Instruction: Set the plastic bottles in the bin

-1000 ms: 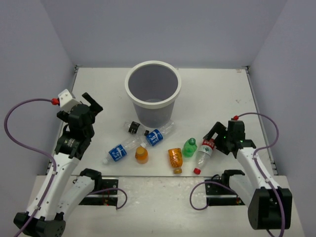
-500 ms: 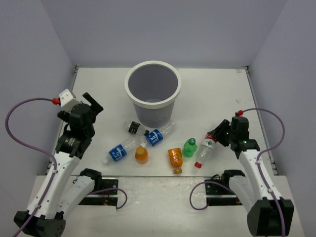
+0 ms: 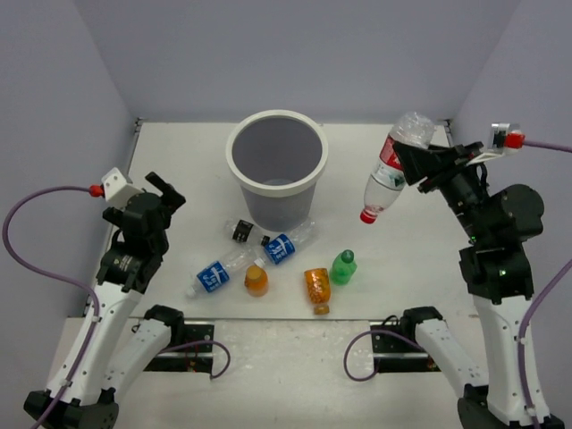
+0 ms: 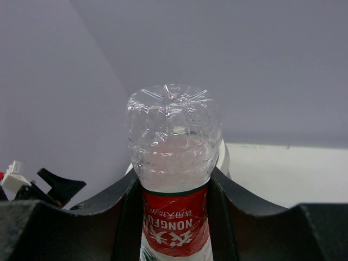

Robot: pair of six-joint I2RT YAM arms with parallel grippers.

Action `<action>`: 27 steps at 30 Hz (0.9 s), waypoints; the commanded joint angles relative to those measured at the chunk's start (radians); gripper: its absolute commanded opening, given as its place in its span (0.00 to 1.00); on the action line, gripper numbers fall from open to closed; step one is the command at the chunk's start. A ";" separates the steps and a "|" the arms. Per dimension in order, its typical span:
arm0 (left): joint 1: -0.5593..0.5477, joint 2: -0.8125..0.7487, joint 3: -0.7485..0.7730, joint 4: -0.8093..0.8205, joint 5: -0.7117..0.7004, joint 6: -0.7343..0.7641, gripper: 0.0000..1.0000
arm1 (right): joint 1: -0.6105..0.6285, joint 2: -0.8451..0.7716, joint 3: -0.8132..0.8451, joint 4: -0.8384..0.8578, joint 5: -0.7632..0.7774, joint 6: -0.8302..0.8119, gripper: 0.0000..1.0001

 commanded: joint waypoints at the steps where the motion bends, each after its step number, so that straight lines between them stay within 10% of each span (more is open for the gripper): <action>1: -0.002 -0.036 -0.013 -0.025 0.035 -0.051 1.00 | 0.204 0.262 0.274 0.121 -0.004 -0.193 0.01; 12: -0.002 -0.007 -0.031 -0.054 0.106 -0.058 1.00 | 0.411 0.874 0.861 0.132 0.168 -0.395 0.02; 18: -0.002 0.003 -0.037 -0.053 0.110 -0.063 1.00 | 0.429 0.975 0.799 0.228 0.185 -0.400 0.07; 27: -0.002 0.008 -0.073 -0.026 0.132 -0.075 1.00 | 0.462 0.897 0.546 0.329 0.276 -0.412 0.99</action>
